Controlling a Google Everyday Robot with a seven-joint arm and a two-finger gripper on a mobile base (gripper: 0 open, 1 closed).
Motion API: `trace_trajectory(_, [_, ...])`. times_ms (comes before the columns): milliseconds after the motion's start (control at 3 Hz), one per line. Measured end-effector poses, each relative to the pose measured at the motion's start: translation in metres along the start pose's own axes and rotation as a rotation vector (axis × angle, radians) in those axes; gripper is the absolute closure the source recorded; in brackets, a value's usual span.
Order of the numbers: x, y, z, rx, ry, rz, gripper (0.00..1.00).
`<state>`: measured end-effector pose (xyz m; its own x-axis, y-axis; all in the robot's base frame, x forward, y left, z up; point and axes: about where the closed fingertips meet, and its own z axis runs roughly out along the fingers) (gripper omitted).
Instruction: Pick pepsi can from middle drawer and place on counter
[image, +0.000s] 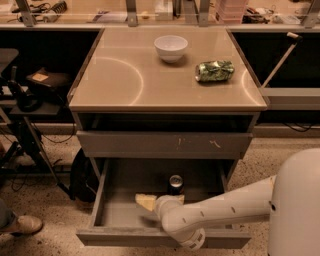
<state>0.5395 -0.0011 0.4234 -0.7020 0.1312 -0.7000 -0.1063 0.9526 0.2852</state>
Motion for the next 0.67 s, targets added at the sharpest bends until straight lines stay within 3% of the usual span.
trace_trajectory(667, [-0.0003,0.0058,0.006,0.02,-0.006,0.003,0.0])
